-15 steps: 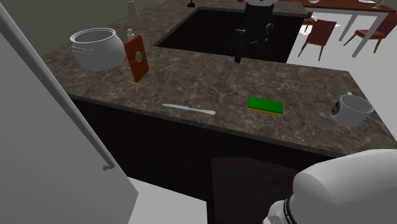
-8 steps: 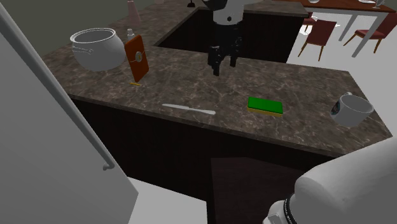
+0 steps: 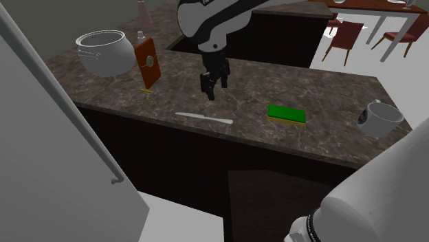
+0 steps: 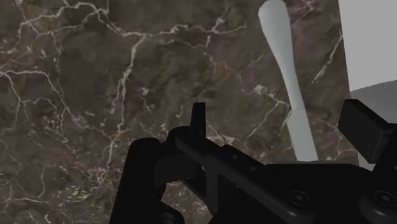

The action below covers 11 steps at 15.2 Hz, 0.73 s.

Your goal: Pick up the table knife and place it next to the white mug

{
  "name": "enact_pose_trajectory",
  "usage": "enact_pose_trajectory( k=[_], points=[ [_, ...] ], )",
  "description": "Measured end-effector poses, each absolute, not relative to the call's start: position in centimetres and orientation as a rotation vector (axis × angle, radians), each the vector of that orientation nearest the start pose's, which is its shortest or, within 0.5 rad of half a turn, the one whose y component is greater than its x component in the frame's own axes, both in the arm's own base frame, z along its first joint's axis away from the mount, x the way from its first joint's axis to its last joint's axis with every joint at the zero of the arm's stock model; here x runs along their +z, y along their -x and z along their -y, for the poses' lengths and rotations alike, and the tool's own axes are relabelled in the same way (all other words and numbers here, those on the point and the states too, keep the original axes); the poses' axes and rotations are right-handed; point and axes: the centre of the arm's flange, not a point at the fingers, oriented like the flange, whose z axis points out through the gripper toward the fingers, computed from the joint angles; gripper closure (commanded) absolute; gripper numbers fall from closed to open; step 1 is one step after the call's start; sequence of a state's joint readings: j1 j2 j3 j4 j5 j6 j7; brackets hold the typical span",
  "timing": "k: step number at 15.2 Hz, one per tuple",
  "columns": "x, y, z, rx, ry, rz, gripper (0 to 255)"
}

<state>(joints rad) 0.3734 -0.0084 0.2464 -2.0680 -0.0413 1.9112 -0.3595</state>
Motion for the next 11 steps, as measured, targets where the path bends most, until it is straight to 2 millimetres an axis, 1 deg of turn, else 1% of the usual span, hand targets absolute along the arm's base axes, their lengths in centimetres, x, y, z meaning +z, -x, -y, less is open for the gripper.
enact_pose_trajectory(
  k=[2,3,4,5,6,8,11],
  points=[
    [40.7,-42.8,-32.5,0.253,2.756,1.624,0],
    [40.3,-42.5,-33.8,0.266,2.730,1.672,0],
    [39.0,-41.9,-34.5,0.280,2.703,1.721,0],
    [38.1,-41.5,-35.8,0.292,2.676,1.768,0],
    [37.6,-41.4,-36.5,0.299,2.659,1.795,0],
    [36.6,-41.1,-36.8,0.303,2.647,1.814,0],
    [35.1,-40.7,-36.6,0.305,2.644,1.820,0]
  ],
)
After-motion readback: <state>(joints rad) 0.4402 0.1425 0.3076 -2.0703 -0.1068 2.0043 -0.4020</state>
